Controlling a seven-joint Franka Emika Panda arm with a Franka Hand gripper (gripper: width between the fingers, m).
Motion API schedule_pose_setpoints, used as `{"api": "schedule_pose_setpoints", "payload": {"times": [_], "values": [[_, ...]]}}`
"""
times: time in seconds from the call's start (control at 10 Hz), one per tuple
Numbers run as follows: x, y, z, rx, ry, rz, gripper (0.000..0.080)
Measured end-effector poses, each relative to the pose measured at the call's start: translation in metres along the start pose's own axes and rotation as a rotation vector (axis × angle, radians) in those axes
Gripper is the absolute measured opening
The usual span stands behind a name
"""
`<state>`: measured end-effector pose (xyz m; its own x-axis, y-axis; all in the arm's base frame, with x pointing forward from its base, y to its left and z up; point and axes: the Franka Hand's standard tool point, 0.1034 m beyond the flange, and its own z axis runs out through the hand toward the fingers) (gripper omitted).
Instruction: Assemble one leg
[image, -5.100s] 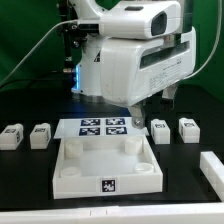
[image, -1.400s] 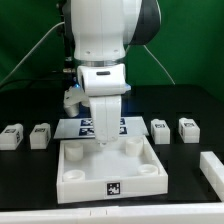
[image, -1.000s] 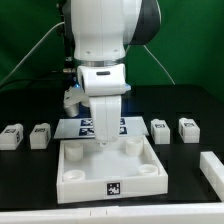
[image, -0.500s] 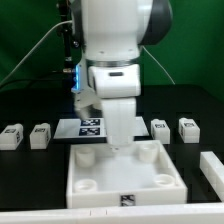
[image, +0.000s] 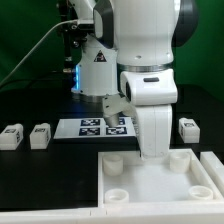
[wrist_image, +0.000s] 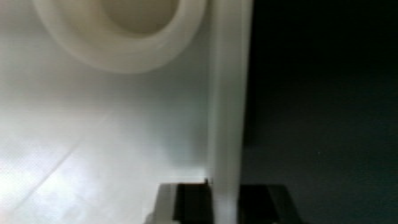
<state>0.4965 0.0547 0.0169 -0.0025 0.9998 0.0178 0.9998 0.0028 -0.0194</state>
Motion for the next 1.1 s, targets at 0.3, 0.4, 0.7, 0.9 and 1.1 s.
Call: {"api": "schedule_pose_setpoints", "payload": {"times": [0.3,0.4,0.7,0.9,1.1], "values": [[0.008,0.001,-0.001,0.060,-0.011,0.012,0.0055],[0.011,0.001,0.000,0.072,-0.011,0.009,0.0057],[0.014,0.000,0.000,0.078,-0.024,0.042,0.0058],[0.014,0.000,0.000,0.061,-0.020,0.040,0.0059],[0.013,0.000,0.001,0.063,-0.020,0.041,0.0156]]}}
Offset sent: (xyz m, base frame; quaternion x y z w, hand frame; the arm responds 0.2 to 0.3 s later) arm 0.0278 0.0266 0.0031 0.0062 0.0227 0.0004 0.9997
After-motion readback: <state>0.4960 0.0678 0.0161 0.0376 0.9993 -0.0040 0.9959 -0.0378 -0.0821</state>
